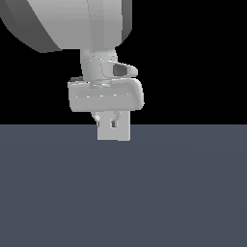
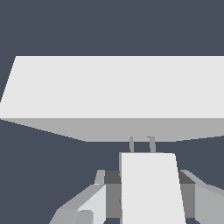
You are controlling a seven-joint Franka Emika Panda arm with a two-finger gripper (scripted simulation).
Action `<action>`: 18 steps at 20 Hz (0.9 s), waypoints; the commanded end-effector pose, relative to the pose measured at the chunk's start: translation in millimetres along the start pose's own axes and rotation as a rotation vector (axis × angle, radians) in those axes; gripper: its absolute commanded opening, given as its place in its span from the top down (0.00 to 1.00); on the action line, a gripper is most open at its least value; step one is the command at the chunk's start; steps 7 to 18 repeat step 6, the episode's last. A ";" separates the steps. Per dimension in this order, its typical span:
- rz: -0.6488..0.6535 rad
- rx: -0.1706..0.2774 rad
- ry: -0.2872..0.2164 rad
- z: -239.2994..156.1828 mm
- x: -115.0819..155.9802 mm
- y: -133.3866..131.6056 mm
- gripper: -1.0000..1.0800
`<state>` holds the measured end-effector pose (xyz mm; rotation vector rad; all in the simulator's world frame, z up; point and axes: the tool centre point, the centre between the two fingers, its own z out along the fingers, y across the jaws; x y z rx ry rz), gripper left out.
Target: Plug the charger into the wall socket.
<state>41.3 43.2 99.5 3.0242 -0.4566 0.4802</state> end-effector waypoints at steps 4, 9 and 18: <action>0.000 -0.001 0.001 2.8 9.9 0.0 1.00; 0.000 -0.001 0.001 2.9 10.4 -0.1 1.00; 0.000 -0.001 0.001 2.9 10.4 -0.1 1.00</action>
